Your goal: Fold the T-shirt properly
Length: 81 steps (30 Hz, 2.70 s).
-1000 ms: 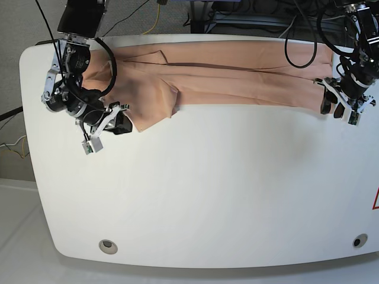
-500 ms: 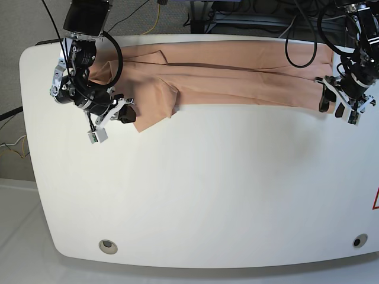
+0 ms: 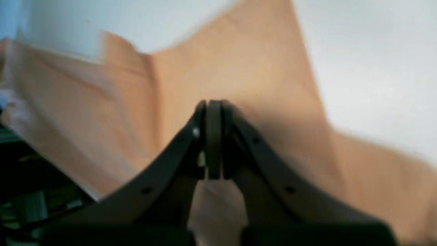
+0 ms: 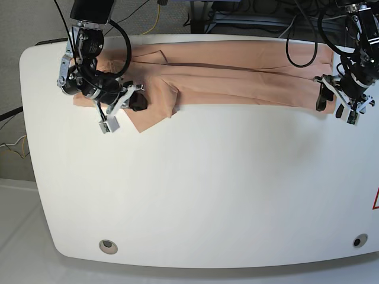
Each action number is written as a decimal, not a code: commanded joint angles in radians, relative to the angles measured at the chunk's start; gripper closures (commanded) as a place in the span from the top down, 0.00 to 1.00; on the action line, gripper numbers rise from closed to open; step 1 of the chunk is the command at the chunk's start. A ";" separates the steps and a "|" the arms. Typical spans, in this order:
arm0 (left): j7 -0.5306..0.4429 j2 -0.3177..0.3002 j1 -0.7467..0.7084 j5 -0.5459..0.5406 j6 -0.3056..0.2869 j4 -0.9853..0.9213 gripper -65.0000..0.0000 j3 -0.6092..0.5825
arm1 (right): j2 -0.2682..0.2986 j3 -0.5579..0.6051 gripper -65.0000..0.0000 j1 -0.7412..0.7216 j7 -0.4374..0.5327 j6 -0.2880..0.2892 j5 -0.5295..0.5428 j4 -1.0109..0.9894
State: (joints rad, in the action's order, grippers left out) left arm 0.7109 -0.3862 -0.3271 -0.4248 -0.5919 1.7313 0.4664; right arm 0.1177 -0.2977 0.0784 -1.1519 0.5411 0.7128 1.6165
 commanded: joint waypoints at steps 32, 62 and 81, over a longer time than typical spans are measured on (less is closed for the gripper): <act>-0.035 -0.015 0.002 0.000 0.010 0.014 0.49 0.005 | 0.022 0.007 0.52 -0.052 0.066 -0.015 -0.022 0.035; -0.045 -0.017 -0.006 -0.005 0.012 0.010 0.46 0.017 | 0.005 -0.009 0.69 -0.174 0.213 0.009 -0.120 -0.221; -0.049 -0.017 -0.001 0.002 0.013 0.011 0.47 0.006 | -0.003 0.171 0.49 -0.199 0.208 0.011 -0.110 -0.278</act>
State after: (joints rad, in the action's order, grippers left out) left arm 0.6876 -0.3862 -0.3347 -0.4160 -0.5838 1.7252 0.4618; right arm 0.1131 -0.1410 -0.1028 -0.9165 0.5537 0.6083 1.3270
